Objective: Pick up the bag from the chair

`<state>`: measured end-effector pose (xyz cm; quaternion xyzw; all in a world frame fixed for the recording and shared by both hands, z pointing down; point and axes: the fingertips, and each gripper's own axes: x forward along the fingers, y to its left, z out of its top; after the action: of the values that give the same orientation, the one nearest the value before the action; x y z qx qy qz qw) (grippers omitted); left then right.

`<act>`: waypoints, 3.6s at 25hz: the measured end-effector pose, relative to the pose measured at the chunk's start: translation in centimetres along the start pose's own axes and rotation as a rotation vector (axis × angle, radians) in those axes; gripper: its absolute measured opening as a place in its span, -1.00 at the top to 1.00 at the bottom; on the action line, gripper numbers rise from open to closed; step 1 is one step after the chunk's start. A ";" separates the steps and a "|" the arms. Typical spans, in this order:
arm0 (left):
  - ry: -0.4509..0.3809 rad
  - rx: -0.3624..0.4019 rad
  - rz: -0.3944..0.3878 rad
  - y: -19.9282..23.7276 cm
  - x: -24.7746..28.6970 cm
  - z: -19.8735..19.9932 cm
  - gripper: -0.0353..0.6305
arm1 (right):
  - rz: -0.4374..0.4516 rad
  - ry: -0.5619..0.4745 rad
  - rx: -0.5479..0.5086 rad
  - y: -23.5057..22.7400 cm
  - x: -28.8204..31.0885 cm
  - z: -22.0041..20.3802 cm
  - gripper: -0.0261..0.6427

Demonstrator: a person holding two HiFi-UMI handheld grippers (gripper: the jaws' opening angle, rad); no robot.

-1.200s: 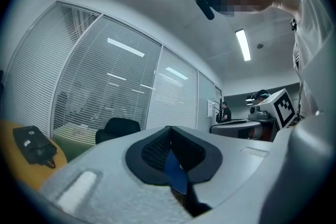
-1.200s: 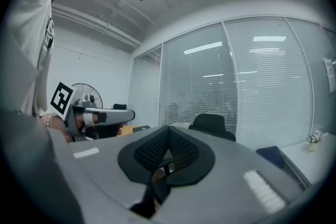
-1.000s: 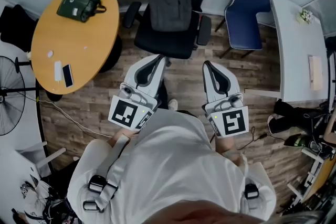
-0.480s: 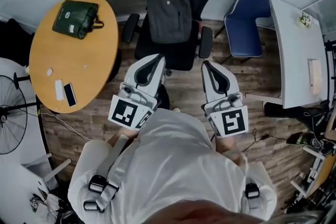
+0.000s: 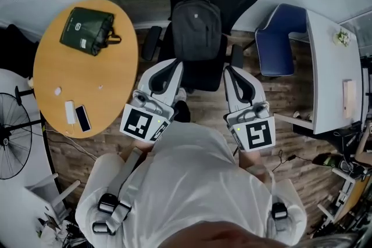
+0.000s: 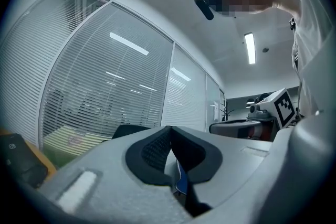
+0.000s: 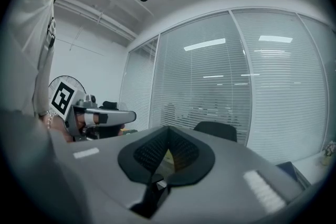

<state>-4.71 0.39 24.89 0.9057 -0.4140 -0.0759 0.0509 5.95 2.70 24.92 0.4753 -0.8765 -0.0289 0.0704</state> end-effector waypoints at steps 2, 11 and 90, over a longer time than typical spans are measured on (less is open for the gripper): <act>0.001 -0.002 0.005 1.7 0.7 0.1 0.88 | 0.009 -0.005 -0.004 -0.2 1.8 0.3 0.91; 0.002 -0.006 0.017 8.1 3.8 0.1 0.88 | 0.029 0.007 0.001 -1.4 9.0 0.1 0.91; 0.410 -0.087 0.151 22.9 15.5 -31.0 0.67 | -0.042 0.352 -0.039 -14.8 22.0 -29.8 0.69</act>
<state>-6.19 -25.38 57.42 0.8657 -0.4578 0.0960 0.1783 10.85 -23.30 54.74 0.4897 -0.8399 0.0364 0.2314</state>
